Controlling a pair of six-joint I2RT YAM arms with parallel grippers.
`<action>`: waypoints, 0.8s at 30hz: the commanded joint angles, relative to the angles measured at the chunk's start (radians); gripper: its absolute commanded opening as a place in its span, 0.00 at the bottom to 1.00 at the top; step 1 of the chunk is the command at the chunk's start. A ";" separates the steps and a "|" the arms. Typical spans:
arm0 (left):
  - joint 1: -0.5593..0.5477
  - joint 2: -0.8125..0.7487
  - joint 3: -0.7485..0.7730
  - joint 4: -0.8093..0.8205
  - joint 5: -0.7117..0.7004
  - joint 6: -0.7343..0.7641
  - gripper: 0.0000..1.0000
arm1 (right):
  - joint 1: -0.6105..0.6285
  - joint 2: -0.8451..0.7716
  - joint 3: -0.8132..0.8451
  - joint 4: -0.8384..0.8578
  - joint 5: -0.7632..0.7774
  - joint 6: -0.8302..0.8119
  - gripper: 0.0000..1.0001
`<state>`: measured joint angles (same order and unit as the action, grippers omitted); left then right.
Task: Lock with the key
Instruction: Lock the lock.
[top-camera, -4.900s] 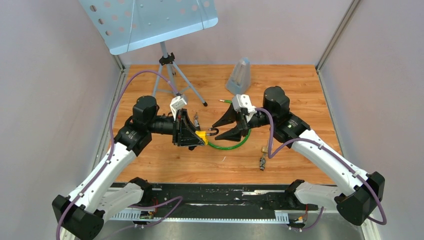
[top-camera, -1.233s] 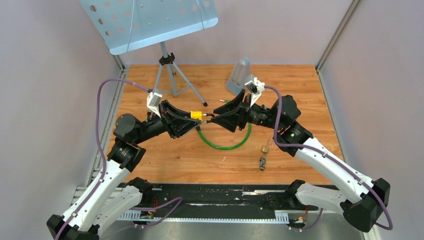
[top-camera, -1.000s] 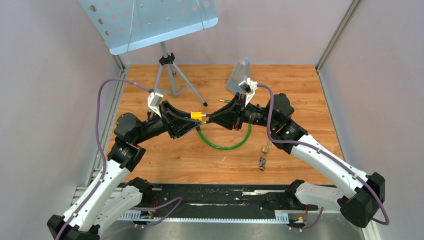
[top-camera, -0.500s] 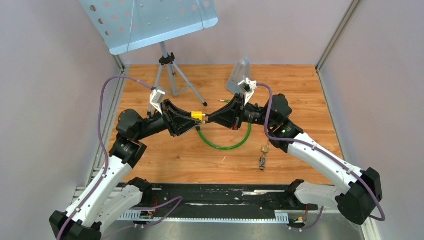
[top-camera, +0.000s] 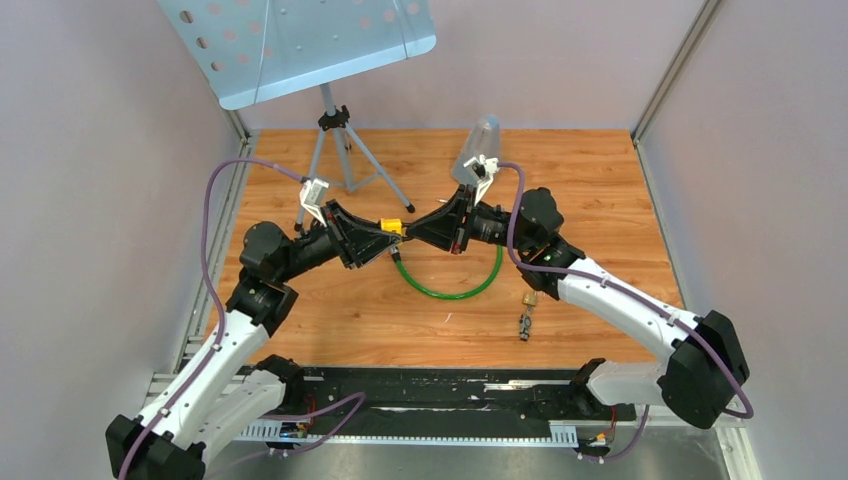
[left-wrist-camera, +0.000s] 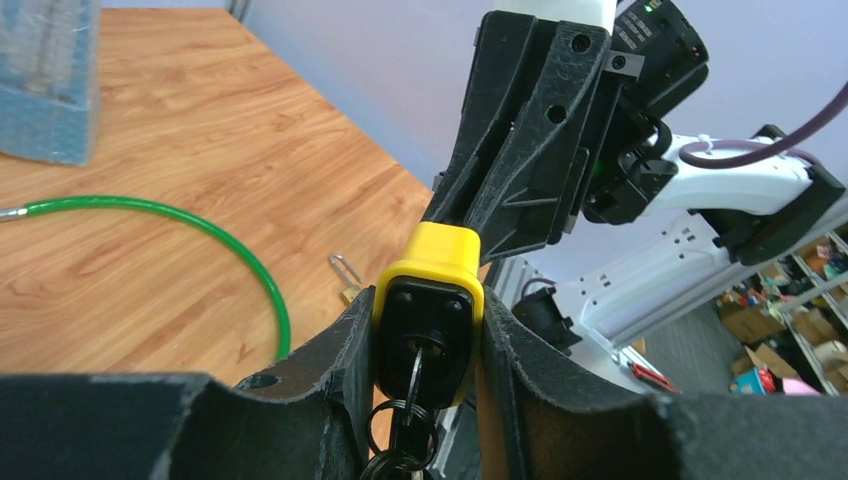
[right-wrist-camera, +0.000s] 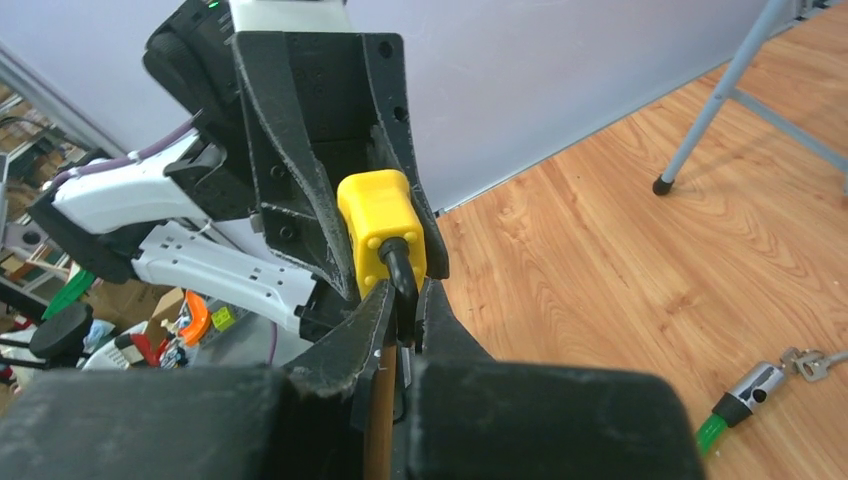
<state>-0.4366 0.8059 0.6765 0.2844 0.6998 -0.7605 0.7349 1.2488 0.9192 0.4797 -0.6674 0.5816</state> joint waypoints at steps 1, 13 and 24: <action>-0.059 0.027 -0.037 0.101 0.071 -0.006 0.00 | 0.142 0.069 0.069 0.103 -0.003 0.096 0.00; -0.066 0.016 -0.080 0.178 0.087 -0.042 0.00 | 0.176 0.098 0.090 0.135 0.004 0.110 0.00; -0.085 0.049 -0.134 0.263 0.049 -0.087 0.00 | 0.257 0.168 0.114 0.230 -0.006 0.133 0.00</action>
<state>-0.4259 0.7891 0.5667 0.5240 0.5259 -0.8139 0.7784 1.3533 0.9688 0.5716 -0.5064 0.6159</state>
